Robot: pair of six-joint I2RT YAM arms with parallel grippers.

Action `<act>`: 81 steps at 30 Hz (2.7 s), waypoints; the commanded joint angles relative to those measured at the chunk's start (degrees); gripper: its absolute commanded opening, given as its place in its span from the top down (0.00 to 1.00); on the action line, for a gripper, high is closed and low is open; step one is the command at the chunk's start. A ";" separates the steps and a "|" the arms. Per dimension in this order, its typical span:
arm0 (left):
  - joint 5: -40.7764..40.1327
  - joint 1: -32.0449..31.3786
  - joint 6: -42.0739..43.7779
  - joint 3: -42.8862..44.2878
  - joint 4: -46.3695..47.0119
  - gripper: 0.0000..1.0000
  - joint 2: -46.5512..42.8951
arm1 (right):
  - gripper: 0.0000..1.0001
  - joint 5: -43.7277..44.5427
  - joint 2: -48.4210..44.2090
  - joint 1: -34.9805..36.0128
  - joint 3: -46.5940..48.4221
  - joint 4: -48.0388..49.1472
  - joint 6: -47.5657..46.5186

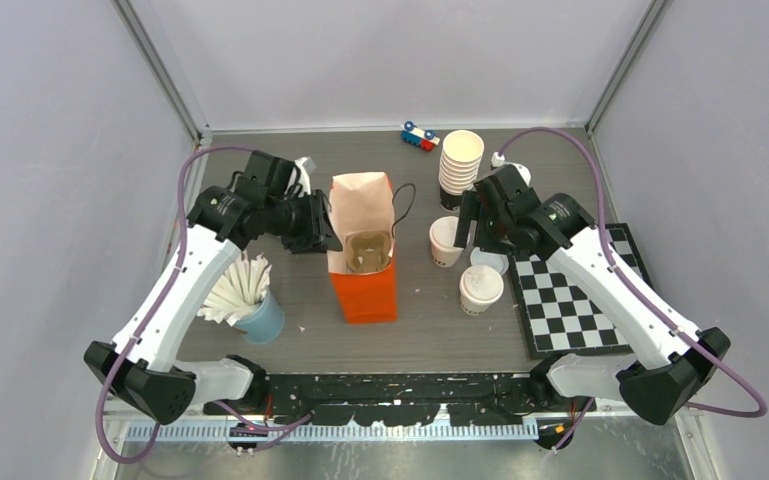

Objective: Pack the takeout coffee

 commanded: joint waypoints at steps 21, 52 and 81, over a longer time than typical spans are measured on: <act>-14.27 -2.76 11.06 17.64 4.28 0.36 -1.87 | 0.15 -8.52 -3.08 -1.73 -0.32 4.42 -2.70; -2.68 -2.32 52.40 35.15 -1.05 0.31 30.46 | 0.14 -12.47 -8.76 -1.76 3.19 -0.10 -7.84; -5.78 -2.31 40.24 35.05 -0.65 1.00 27.91 | 0.15 -10.21 -8.99 -1.78 3.32 -0.74 -6.83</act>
